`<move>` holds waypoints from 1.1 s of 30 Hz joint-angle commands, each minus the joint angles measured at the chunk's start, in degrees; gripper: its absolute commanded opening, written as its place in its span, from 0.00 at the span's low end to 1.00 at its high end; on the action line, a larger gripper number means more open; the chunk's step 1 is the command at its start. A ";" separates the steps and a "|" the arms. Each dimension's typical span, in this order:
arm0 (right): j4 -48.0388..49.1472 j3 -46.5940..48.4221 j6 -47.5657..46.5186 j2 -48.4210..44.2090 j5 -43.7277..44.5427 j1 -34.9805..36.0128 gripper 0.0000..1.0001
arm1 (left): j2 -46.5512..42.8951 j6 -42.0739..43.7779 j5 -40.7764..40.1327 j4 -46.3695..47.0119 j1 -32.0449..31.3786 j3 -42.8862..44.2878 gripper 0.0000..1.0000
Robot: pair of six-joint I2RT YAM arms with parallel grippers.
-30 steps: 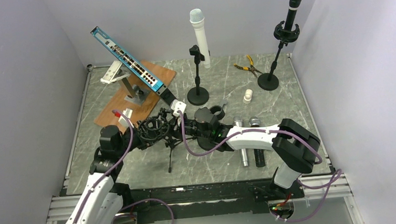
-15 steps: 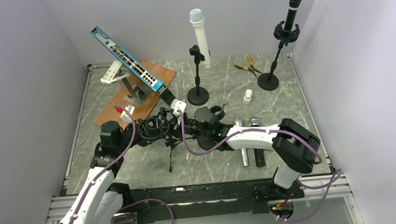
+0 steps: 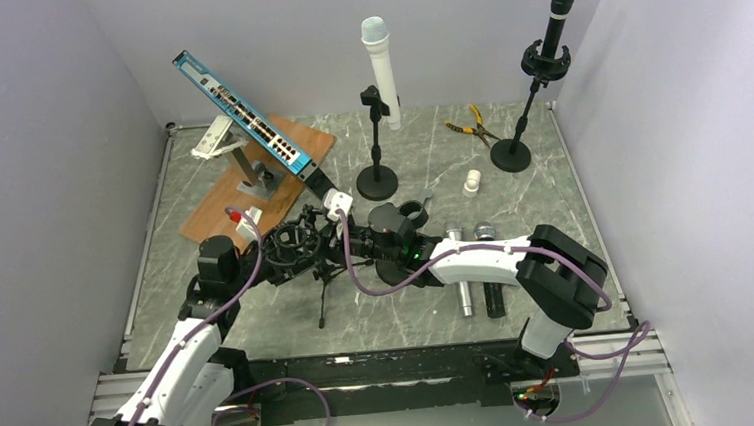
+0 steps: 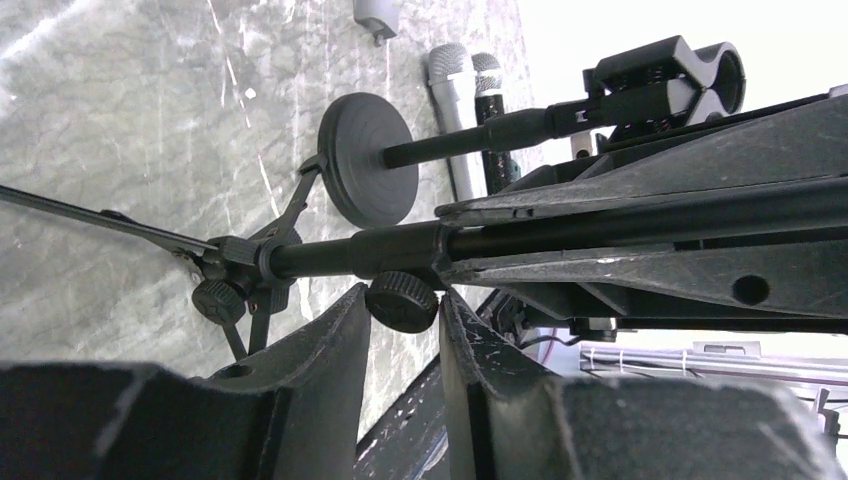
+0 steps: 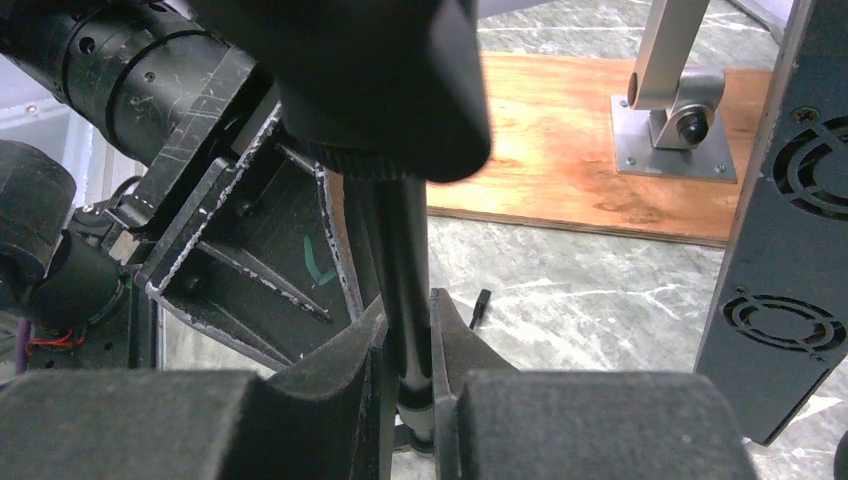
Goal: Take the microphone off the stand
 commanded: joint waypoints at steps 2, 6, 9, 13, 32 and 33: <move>-1.88 1.29 0.84 0.81 -1.29 0.31 0.00 | -0.35 -1.34 0.60 5.08 -0.15 0.30 0.36; -1.90 1.12 0.56 0.58 -1.09 0.33 0.00 | -1.44 -1.20 -1.64 2.95 -0.15 1.13 0.46; -1.91 1.11 0.63 0.49 -1.16 0.31 0.00 | -1.21 -2.08 -2.26 3.24 -0.08 1.33 0.41; -1.90 1.07 0.59 0.45 -1.01 0.32 0.00 | 1.20 -2.95 -1.42 4.49 -0.08 1.69 0.21; -1.56 0.41 -2.58 0.73 3.74 2.40 0.00 | -12.89 -52.79 -12.04 -15.08 0.46 -6.94 0.00; -1.55 0.35 -2.56 0.61 3.87 2.38 0.00 | -14.27 -54.45 -12.44 -14.57 0.46 -7.87 0.00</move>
